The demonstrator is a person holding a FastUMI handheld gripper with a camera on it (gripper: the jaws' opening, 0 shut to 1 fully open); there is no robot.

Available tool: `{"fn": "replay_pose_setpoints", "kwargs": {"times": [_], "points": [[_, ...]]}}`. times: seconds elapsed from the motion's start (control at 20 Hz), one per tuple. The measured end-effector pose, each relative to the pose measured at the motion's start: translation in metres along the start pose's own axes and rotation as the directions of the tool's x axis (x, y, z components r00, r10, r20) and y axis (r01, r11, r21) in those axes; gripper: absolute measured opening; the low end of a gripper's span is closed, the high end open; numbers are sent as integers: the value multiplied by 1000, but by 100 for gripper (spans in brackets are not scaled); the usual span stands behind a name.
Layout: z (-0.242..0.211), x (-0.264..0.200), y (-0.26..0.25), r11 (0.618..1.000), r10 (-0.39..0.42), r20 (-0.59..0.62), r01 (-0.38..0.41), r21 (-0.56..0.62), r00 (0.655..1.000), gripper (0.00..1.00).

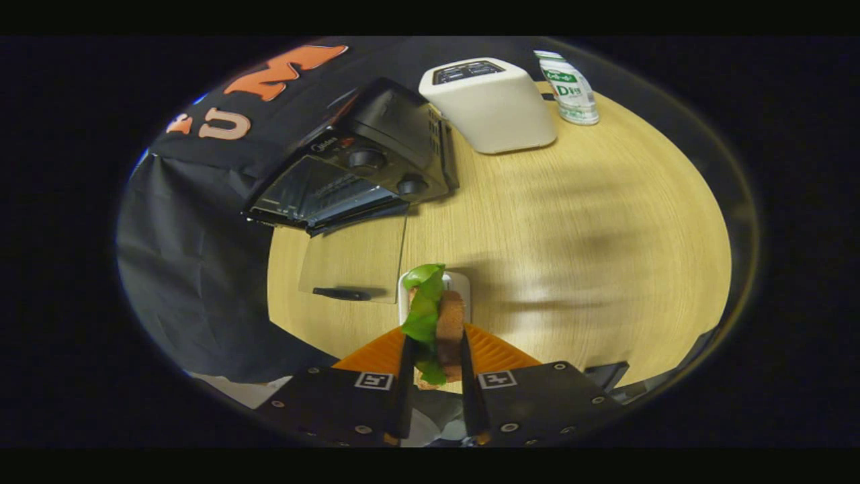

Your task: Open the toaster oven, put the food inside, and close the toaster oven door.

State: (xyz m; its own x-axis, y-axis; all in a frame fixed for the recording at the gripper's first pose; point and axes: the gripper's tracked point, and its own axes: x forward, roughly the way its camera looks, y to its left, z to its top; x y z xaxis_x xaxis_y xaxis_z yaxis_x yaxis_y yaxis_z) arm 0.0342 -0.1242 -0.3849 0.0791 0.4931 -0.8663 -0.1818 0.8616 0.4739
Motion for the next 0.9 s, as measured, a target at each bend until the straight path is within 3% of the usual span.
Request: {"fn": "replay_pose_setpoints", "kwargs": {"times": [0.25, 0.4, 0.65, 0.9], "points": [[31, -39, 27, 998, 9, 179, -19, 55, 984, 29], [55, -48, 51, 982, 42, 320, -99, 162, 946, 29], [69, -21, 88, 920, 60, 481, -235, 313, 875, 29], [84, 38, 130, 820, 75, 580, -381, 427, 811, 29]]}}
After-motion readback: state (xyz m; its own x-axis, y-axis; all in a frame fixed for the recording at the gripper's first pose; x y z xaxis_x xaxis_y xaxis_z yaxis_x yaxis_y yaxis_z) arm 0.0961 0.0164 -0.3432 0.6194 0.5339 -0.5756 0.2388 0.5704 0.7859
